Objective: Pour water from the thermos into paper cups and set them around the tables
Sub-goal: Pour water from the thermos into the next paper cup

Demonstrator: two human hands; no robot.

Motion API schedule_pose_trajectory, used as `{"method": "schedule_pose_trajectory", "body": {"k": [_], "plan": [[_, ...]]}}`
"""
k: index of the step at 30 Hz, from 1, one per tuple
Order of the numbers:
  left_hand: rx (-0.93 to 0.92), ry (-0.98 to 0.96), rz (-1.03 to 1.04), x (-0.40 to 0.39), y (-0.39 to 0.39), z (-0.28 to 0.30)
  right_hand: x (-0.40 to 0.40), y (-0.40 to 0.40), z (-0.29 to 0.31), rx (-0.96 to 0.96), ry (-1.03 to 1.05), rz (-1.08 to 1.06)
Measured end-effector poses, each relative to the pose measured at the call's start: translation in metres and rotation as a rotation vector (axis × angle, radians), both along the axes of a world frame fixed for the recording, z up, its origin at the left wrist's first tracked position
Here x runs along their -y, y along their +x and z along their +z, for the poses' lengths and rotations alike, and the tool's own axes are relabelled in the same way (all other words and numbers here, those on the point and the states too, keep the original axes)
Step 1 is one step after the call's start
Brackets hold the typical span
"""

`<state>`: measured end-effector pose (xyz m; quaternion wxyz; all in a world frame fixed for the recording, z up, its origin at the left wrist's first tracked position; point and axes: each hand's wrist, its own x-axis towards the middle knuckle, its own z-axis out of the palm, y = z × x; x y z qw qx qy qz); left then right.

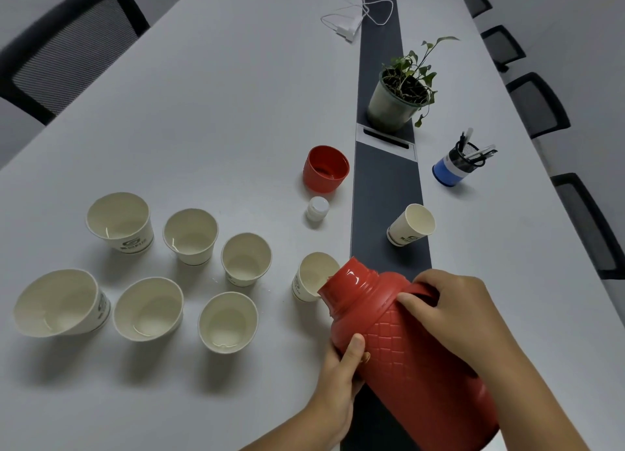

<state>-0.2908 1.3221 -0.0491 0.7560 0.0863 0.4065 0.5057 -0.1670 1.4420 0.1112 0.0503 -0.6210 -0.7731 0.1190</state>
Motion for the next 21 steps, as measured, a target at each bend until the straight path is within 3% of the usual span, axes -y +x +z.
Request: {"method": "schedule_pose_trajectory", "body": {"k": [13,21], "plan": [[-0.063,0.014,-0.007,0.0,-0.001,-0.004,0.003,-0.002,0.0,-0.028,-0.015,-0.026],[-0.206,0.061,-0.008,-0.007,-0.015,-0.019,0.022,0.012,-0.012,-0.152,-0.02,-0.189]]}}
